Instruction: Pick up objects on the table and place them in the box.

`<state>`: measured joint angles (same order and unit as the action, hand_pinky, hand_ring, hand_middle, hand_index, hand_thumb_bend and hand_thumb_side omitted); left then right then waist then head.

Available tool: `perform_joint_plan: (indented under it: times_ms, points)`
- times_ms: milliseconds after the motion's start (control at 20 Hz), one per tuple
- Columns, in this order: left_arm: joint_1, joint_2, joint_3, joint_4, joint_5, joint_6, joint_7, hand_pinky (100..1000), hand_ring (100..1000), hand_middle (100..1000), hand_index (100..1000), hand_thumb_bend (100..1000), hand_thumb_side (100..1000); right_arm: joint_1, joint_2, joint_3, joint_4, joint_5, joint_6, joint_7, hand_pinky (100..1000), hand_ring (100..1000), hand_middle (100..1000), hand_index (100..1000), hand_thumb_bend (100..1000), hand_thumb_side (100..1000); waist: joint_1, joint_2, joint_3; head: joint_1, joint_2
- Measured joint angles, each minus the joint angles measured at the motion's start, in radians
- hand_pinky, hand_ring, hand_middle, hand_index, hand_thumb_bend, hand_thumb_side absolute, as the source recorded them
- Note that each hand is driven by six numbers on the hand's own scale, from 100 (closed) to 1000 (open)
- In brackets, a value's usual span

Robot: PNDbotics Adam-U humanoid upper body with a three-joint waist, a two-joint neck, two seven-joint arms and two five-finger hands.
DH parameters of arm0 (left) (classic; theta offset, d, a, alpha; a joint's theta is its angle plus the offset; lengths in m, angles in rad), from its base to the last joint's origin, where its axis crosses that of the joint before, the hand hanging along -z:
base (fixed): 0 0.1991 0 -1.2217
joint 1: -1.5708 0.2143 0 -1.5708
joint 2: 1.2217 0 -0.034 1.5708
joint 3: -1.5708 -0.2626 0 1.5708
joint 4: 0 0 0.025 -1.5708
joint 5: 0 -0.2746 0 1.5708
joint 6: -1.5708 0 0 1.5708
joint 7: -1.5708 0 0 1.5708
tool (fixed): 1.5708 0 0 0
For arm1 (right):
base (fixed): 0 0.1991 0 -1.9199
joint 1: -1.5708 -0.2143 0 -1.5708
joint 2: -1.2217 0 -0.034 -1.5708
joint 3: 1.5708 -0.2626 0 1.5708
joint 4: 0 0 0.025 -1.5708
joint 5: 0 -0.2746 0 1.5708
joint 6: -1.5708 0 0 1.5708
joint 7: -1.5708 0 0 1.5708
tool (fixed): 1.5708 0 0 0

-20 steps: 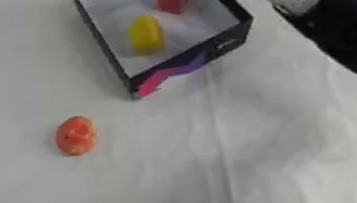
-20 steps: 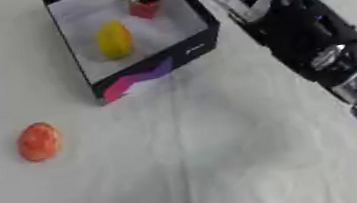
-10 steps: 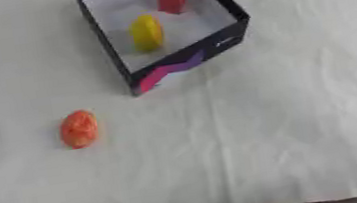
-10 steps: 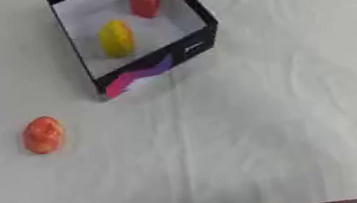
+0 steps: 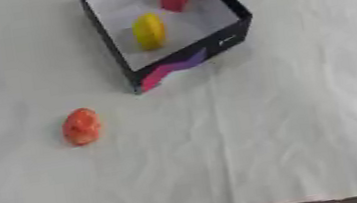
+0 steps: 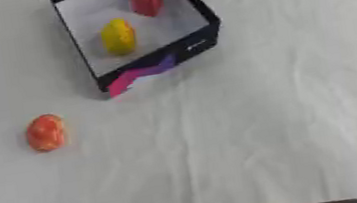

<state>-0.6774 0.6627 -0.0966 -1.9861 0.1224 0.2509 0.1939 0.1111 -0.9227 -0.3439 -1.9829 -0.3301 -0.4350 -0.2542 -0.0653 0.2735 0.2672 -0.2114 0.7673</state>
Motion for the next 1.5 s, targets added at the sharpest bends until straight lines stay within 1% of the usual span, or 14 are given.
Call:
perform_joint_plan:
  times_ms: [150, 300, 350, 400, 450, 600, 700, 850, 950, 1100, 1300, 1500]
  points:
    - [-0.005, 0.071, -0.025, 0.0, -0.022, 0.015, -0.084, 831, 782, 799, 833, 255, 445, 0.06, 0.095, -0.008, 0.0, 0.037, -0.062, -0.008, 936, 850, 797, 894, 100, 175, 0.005, 0.0, -0.012, 0.012, 0.0]
    - [-0.021, 0.163, -0.055, 0.0, -0.055, 0.02, -0.21, 832, 791, 801, 847, 322, 449, 0.099, 0.176, -0.007, 0.0, 0.09, -0.095, -0.015, 936, 846, 792, 893, 100, 209, 0.014, 0.0, -0.023, 0.019, -0.004]
    - [-0.024, 0.195, -0.066, 0.0, -0.065, 0.019, -0.256, 834, 795, 804, 852, 344, 463, 0.108, 0.198, -0.007, 0.0, 0.107, -0.1, -0.019, 937, 845, 792, 892, 100, 218, 0.017, 0.0, -0.027, 0.022, -0.005]
    - [-0.026, 0.226, -0.078, 0.0, -0.076, 0.017, -0.301, 834, 795, 804, 852, 344, 463, 0.114, 0.216, -0.006, 0.0, 0.123, -0.102, -0.024, 937, 845, 792, 892, 100, 218, 0.02, 0.0, -0.029, 0.025, -0.006]
    - [-0.027, 0.256, -0.091, 0.0, -0.086, 0.016, -0.345, 836, 803, 810, 860, 368, 486, 0.119, 0.23, -0.005, 0.0, 0.138, -0.101, -0.029, 938, 845, 791, 891, 100, 241, 0.022, 0.0, -0.031, 0.027, -0.006]
    - [-0.026, 0.335, -0.138, 0.0, -0.117, 0.02, -0.479, 837, 813, 816, 869, 397, 508, 0.124, 0.261, 0.001, 0.0, 0.171, -0.089, -0.045, 939, 844, 790, 892, 100, 271, 0.027, 0.0, -0.034, 0.037, -0.007]
    - [-0.018, 0.371, -0.163, -0.001, -0.135, 0.03, -0.551, 842, 822, 824, 873, 437, 510, 0.127, 0.276, 0.001, 0.0, 0.183, -0.076, -0.059, 940, 842, 788, 891, 100, 304, 0.031, 0.0, -0.037, 0.042, -0.008]
    - [0.001, 0.402, -0.196, 0.0, -0.166, 0.059, -0.631, 847, 828, 816, 873, 482, 516, 0.127, 0.296, 0.001, 0.0, 0.191, -0.051, -0.074, 941, 841, 787, 890, 100, 331, 0.032, 0.001, -0.042, 0.049, -0.015]
    - [0.009, 0.414, -0.221, 0.001, -0.185, 0.082, -0.677, 847, 828, 813, 873, 506, 539, 0.126, 0.304, 0.003, 0.0, 0.194, -0.035, -0.079, 940, 839, 786, 890, 100, 335, 0.032, 0.002, -0.045, 0.052, -0.015]
    - [0.01, 0.421, -0.258, 0.008, -0.203, 0.111, -0.734, 842, 824, 807, 870, 516, 570, 0.122, 0.305, 0.006, 0.0, 0.194, -0.02, -0.08, 941, 838, 785, 890, 100, 341, 0.034, 0.004, -0.046, 0.057, -0.016]
    - [0.01, 0.42, -0.313, 0.021, -0.214, 0.134, -0.794, 836, 819, 801, 862, 506, 590, 0.11, 0.305, 0.013, 0.0, 0.194, -0.008, -0.07, 943, 837, 784, 890, 100, 347, 0.036, 0.004, -0.048, 0.062, -0.016]
    - [0.011, 0.418, -0.357, 0.041, -0.24, 0.147, -0.82, 835, 822, 804, 865, 542, 583, 0.108, 0.305, 0.013, 0.0, 0.19, -0.001, -0.063, 942, 834, 782, 888, 100, 349, 0.036, 0.004, -0.048, 0.069, -0.016]
